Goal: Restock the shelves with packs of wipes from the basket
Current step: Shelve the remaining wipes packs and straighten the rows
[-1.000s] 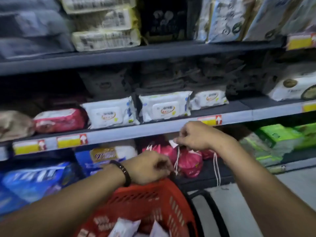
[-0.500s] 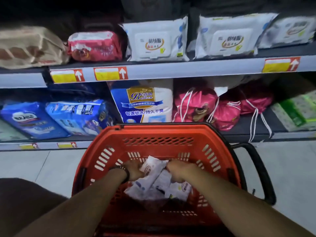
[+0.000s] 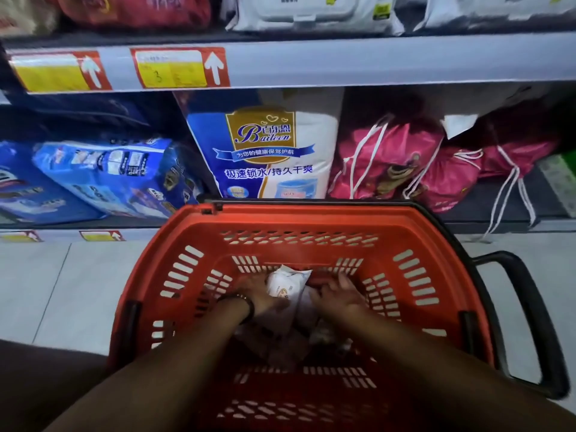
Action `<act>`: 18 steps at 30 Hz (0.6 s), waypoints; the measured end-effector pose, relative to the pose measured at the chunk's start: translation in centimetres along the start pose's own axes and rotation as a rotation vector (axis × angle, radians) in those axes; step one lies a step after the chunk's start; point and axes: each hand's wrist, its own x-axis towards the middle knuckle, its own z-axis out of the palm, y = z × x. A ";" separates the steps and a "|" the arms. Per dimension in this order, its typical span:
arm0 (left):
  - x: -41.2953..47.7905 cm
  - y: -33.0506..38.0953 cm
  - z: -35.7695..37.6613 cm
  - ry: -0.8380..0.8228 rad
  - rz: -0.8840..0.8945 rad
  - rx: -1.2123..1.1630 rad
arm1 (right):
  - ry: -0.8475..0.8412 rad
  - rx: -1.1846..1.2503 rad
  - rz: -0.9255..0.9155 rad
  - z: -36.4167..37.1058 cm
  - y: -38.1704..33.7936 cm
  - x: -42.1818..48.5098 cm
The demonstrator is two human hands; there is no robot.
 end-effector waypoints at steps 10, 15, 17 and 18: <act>-3.4 2.0 -3.4 -0.201 0.018 0.040 | -0.203 0.095 -0.013 -7.0 1.8 -6.6; -8.8 6.0 -11.1 -0.153 0.161 0.316 | -0.180 0.342 -0.060 -13.8 3.8 -12.1; -12.3 7.4 -15.0 -0.143 0.180 0.398 | -0.119 0.449 -0.092 -16.2 4.8 -15.4; -13.6 7.8 -16.9 -0.142 0.184 0.402 | -0.083 0.513 -0.108 -17.1 5.3 -17.0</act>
